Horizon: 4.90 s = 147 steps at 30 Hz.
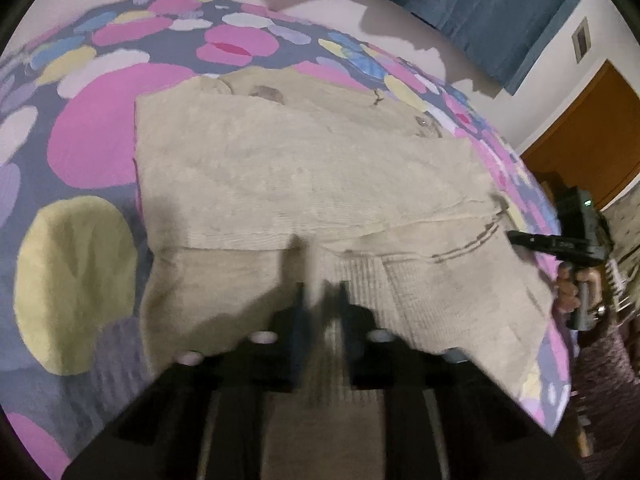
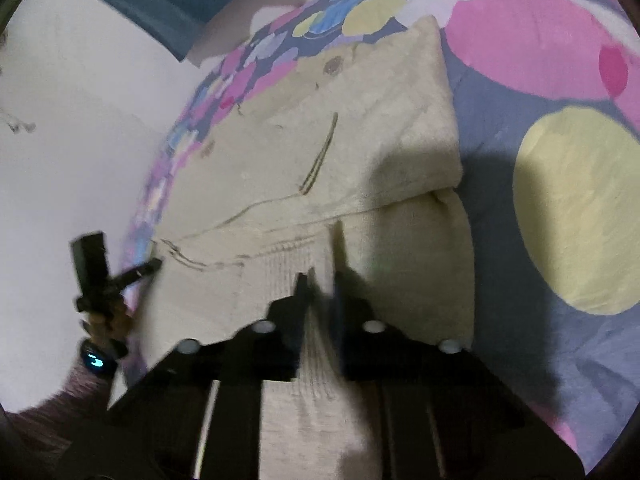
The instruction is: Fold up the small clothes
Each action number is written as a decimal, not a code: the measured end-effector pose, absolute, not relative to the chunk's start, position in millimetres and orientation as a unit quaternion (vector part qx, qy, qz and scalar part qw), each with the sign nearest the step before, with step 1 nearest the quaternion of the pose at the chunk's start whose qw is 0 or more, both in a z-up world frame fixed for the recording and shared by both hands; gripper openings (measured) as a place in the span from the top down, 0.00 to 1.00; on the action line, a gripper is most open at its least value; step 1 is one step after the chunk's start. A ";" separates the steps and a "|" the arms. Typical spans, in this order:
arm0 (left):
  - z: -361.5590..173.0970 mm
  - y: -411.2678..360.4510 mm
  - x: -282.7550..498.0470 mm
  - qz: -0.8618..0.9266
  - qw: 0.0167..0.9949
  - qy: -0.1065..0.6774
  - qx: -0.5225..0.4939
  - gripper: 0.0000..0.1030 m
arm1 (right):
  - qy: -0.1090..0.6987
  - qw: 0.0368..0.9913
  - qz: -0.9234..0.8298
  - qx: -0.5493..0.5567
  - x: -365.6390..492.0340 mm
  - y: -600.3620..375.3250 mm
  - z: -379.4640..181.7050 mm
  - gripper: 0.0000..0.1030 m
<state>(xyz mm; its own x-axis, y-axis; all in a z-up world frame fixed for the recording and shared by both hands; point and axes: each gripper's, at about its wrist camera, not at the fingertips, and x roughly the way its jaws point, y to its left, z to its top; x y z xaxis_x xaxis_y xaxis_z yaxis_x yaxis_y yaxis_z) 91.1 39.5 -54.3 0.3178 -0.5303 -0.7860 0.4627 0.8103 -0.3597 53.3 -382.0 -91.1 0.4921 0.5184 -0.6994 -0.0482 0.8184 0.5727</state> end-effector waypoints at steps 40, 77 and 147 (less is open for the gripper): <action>-39.6 21.8 285.1 -0.127 0.893 0.432 -0.028 0.96 | 0.432 0.858 0.071 0.270 260.4 -419.5 -65.4 0.96; -38.5 106.1 194.4 -0.180 0.860 0.451 -0.156 0.26 | 0.446 0.809 0.207 0.321 274.6 -271.6 -56.2 0.37; 27.5 -38.6 184.4 -0.272 0.837 0.450 -0.150 0.88 | 0.425 0.809 0.248 0.321 28.7 -260.7 -74.3 0.13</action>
